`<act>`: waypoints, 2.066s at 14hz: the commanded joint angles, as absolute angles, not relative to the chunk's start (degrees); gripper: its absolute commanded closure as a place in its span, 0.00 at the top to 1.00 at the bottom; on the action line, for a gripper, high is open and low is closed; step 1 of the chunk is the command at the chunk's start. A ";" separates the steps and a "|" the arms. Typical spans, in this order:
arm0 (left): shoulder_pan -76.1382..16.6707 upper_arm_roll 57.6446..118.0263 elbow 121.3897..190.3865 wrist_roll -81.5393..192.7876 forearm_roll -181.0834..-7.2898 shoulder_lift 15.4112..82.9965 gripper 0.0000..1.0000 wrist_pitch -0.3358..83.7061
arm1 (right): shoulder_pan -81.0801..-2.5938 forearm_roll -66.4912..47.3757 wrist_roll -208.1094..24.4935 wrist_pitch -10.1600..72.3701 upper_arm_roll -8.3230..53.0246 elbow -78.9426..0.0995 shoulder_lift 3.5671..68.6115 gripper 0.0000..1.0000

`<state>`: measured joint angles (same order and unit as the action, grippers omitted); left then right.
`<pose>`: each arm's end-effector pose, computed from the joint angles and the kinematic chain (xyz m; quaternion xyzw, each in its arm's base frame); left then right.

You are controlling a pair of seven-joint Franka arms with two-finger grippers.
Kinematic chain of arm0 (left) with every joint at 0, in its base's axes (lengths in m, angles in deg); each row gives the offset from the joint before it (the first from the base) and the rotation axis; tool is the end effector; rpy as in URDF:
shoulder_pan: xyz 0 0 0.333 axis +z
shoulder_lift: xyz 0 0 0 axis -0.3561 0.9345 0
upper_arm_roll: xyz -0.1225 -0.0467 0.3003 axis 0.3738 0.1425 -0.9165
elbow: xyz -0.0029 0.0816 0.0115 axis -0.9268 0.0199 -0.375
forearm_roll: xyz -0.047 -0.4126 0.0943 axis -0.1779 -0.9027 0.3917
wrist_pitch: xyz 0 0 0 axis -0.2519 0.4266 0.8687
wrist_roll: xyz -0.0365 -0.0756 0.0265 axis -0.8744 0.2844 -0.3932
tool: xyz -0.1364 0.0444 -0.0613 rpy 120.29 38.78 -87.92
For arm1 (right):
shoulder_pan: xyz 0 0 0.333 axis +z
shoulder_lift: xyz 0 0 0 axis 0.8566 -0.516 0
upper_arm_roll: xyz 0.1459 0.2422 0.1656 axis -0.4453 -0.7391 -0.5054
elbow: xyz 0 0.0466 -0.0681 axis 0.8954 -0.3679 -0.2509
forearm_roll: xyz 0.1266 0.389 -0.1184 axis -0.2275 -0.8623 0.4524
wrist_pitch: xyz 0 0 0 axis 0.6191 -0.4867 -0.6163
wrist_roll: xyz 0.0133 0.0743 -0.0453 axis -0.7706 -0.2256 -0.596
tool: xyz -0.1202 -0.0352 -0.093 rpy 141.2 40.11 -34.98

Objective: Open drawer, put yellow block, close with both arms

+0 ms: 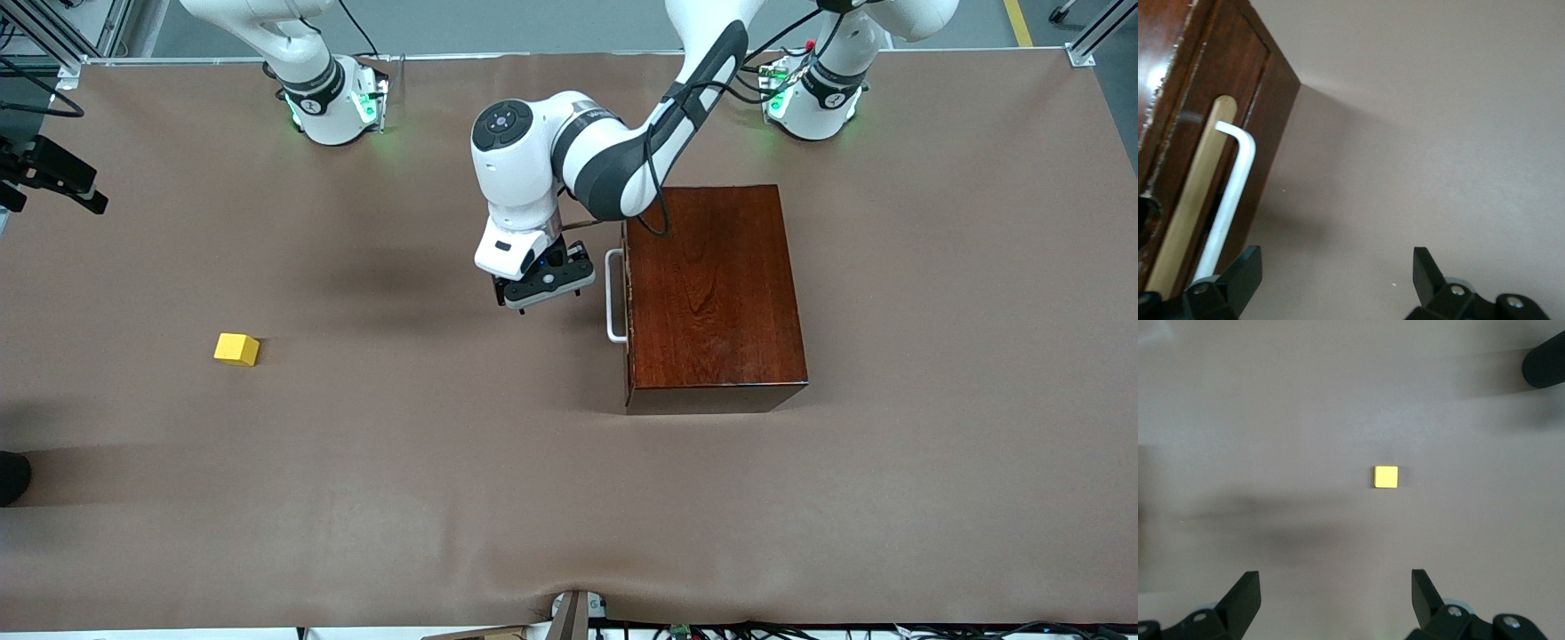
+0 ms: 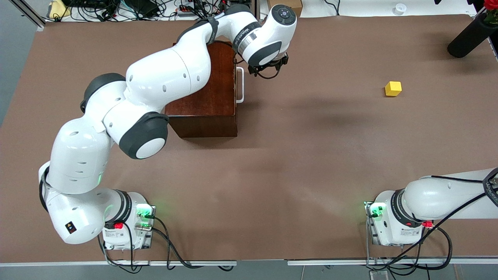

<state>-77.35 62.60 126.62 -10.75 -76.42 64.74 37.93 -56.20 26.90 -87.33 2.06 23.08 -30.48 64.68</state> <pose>0.5098 -0.6038 0.3019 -0.9812 -0.1572 -0.1051 0.0382 0.5533 -0.0344 0.6330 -0.9996 0.0247 -0.0134 0.0084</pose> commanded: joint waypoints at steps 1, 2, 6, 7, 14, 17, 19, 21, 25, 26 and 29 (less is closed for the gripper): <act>-77.55 62.39 126.22 -6.77 -73.07 65.15 1.00 34.22 | -55.95 26.76 -86.78 1.97 23.41 -30.66 64.83 1.00; -77.55 62.39 126.57 -4.57 -72.98 65.24 1.00 32.90 | -55.95 26.76 -86.78 1.88 23.32 -30.66 64.83 1.00; -77.37 62.39 126.66 1.24 -73.24 66.56 1.00 28.68 | -55.95 26.76 -86.78 2.05 23.32 -30.66 64.83 1.00; -77.37 62.39 126.66 2.21 -73.24 66.91 1.00 28.15 | -55.95 26.76 -86.78 2.06 23.32 -30.66 64.83 1.00; -77.29 62.39 126.31 2.93 -73.33 70.60 1.00 28.06 | -55.95 26.76 -86.78 2.06 23.32 -30.66 64.83 1.00; -77.29 62.39 125.70 2.40 -73.59 70.87 1.00 29.11 | -55.95 26.85 -86.69 2.06 23.40 -30.66 64.83 1.00; -77.46 62.57 125.17 1.44 -74.12 70.87 1.00 30.77 | -55.95 26.85 -86.78 2.14 23.40 -30.66 64.83 1.00; -77.64 62.65 125.17 -0.85 -74.38 70.87 1.00 32.53 | -56.03 26.85 -86.78 2.14 23.41 -30.66 64.83 1.00; -77.72 63.44 125.08 -4.62 -74.82 70.87 1.00 37.18 | -56.03 27.02 -86.78 2.23 23.40 -30.58 64.48 1.00; -77.72 63.53 125.08 -5.77 -75.08 70.87 1.00 38.68 | -56.30 27.11 -86.78 2.23 23.41 -30.58 64.48 1.00; -77.72 63.62 125.08 -6.74 -75.26 71.13 1.00 42.11 | -57.70 26.94 -87.04 2.32 23.41 -30.58 64.39 1.00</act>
